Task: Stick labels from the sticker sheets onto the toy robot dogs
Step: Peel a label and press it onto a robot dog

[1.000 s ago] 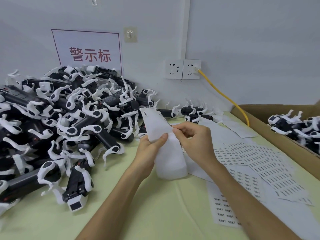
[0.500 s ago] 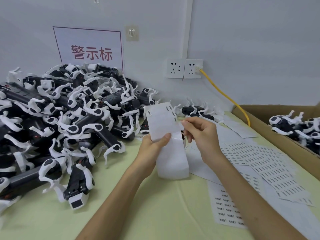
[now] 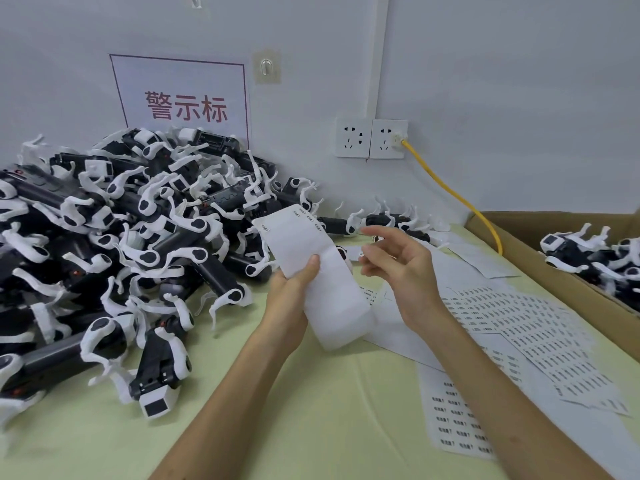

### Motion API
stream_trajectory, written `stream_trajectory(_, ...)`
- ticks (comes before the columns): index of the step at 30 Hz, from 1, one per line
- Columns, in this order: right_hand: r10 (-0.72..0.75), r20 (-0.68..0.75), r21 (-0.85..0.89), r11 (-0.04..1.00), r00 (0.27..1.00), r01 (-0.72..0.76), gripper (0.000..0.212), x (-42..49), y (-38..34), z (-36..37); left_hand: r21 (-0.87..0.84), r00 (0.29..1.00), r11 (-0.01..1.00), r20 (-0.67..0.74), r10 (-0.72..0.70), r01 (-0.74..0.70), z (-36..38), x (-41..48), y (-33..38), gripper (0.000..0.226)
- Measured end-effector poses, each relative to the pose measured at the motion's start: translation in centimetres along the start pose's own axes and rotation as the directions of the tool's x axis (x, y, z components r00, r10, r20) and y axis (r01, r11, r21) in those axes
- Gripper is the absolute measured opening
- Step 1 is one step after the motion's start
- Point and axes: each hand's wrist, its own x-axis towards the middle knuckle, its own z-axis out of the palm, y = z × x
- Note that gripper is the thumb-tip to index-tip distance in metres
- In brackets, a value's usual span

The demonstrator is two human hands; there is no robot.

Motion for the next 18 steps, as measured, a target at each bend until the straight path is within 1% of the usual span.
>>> stream_trajectory(3, -0.028, 0.008, -0.092, 0.995, 1.000, 0.029, 0.034, 0.0, 0.3, 0.0, -0.044, 1.000, 0.999, 0.004, -0.004, 0.004, -0.1, 0.0, 0.1, 0.033)
stream_trajectory(6, -0.032, 0.091, -0.149, 0.988, 0.995, 0.045, 0.043, 0.0, 0.6, 0.0, -0.086, 1.000, 0.996, 0.029, 0.004, -0.001, -0.1, -0.1, 0.4, 0.041)
stream_trajectory(8, -0.027, 0.157, -0.230, 0.971, 0.987, 0.063, 0.046, -0.1, 0.8, 0.2, -0.117, 0.999, 0.993, 0.051, -0.004, 0.010, -0.1, -0.1, 0.5, 0.045)
stream_trajectory(11, -0.032, 0.194, -0.337, 0.936, 0.981, 0.097, 0.047, -0.1, 1.1, 0.3, -0.143, 0.995, 0.989, 0.087, -0.037, 0.049, -0.1, 0.0, 0.7, 0.048)
stream_trajectory(13, -0.027, 0.188, -0.350, 0.932, 0.982, 0.092, 0.049, 0.1, 1.1, 0.0, -0.154, 0.991, 0.986, 0.129, -0.047, 0.067, -0.2, -0.1, 0.7, 0.048)
stream_trajectory(16, -0.002, 0.204, -0.370, 0.926, 0.979, 0.079, 0.052, 0.3, 1.0, -0.3, -0.252, 0.979, 0.962, 0.194, -0.054, 0.103, -0.5, -0.1, 0.8, 0.039)
stream_trajectory(18, 0.021, 0.223, -0.373, 0.925, 0.975, 0.065, 0.054, 0.2, 1.0, -0.3, -0.284, 0.972, 0.952, 0.229, -0.049, 0.115, -0.7, 0.0, 0.7, 0.036)
